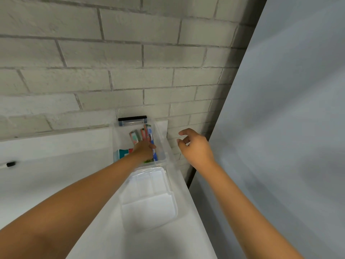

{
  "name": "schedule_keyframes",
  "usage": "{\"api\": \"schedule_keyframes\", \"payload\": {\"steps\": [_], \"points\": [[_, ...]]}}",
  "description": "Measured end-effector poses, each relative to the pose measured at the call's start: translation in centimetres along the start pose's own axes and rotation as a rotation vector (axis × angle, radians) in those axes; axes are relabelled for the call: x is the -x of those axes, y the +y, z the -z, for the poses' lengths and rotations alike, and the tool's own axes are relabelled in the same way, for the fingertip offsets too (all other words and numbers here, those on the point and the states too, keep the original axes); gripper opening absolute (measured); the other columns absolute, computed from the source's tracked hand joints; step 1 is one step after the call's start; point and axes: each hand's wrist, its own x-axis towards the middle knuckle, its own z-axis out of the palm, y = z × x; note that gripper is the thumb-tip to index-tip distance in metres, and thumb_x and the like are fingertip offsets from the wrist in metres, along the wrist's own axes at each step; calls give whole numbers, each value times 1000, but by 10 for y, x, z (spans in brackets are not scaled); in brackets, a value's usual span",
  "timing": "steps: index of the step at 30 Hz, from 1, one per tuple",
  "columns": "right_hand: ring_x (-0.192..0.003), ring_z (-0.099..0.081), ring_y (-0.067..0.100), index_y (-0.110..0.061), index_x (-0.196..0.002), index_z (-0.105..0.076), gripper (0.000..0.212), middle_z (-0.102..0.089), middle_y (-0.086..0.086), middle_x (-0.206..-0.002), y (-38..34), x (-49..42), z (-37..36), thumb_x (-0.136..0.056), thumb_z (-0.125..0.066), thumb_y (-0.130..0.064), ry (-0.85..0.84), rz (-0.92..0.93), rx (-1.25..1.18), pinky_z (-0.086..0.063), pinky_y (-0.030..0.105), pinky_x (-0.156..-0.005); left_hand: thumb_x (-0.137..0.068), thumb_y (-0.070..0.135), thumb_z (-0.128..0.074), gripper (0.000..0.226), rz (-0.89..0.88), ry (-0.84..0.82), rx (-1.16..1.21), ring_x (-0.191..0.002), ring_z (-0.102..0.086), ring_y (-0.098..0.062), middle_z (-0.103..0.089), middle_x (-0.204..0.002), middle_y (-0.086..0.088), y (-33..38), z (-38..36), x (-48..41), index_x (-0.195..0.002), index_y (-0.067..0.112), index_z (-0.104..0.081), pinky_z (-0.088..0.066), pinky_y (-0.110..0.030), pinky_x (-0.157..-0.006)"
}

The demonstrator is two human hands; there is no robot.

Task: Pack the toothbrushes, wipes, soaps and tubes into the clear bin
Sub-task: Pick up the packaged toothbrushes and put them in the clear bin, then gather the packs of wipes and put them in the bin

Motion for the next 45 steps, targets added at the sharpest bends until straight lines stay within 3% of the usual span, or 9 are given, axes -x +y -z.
{"api": "schedule_keyframes", "payload": {"steps": [4,8,11,14,19,24,32,36,45], "points": [[-72,-53,15,-17,-117,-59,28,-68,6,-98,-8,1,-1,-90,-54,-24,-15,20,6,-36,10,-51,-92,2,-47,33,-30,23,16,-110,-59,-26,-58,-127,-12,2,11,8,-122,10,-56,-46,-26,-92],[-74,-53,13,-17,-119,-57,29,-67,6,-100,-24,2,-4,-91,-53,-25,-64,69,5,-37,10,-52,-91,10,-51,28,-4,107,119,-91,-58,-19,-62,-115,-9,2,32,21,-118,10,-60,-46,-23,-84],[-75,-56,15,-17,-120,-56,30,-67,8,-99,-40,5,-12,-91,-53,-23,-110,110,-13,-40,13,-53,-85,7,-59,31,9,136,208,-101,-62,-23,-63,-115,-7,-6,52,36,-116,13,-61,-51,-33,-95],[-84,-63,25,-14,-119,-57,29,-68,13,-97,-64,13,-27,-91,-52,-19,-171,182,-27,-49,26,-65,-83,0,-60,38,25,194,310,-106,-60,-22,-59,-112,-2,-27,76,60,-119,12,-61,-52,-32,-93],[-91,-63,25,-13,-118,-58,28,-67,9,-106,-103,27,-59,-91,-52,-19,-252,259,-42,-49,26,-74,-83,-3,-58,33,28,279,458,-93,-55,-17,-57,-103,-3,-80,112,103,-113,11,-64,-49,-19,-68],[-84,-61,17,-18,-116,-59,27,-67,4,-96,-141,48,-94,-91,-54,-26,-320,309,-62,-36,21,-65,-83,-1,-57,28,54,360,532,-89,-58,-17,-60,-96,-2,-139,133,146,-103,16,-67,-51,-21,-73],[-78,-58,18,-19,-113,-60,25,-62,0,-87,-203,86,-155,-89,-55,-24,-483,408,-104,-46,25,-68,-83,0,-59,26,190,441,562,-83,-58,-18,-61,-97,-1,-228,154,214,-97,22,-66,-52,-30,-78],[-78,-58,14,-21,-111,-60,23,-59,-5,-82,-231,105,-185,-89,-55,-26,-549,440,-113,-45,25,-67,-83,-1,-58,27,249,493,587,-82,-58,-15,-61,-94,0,-268,164,246,-95,22,-65,-49,-20,-70],[-84,-62,19,-20,-111,-59,23,-64,2,-92,-304,152,-255,-91,-54,-28,-694,506,-108,-52,31,-72,-84,0,-59,28,389,628,628,-85,-58,-14,-61,-93,-1,-356,202,309,-106,14,-67,-50,-19,-69]]}}
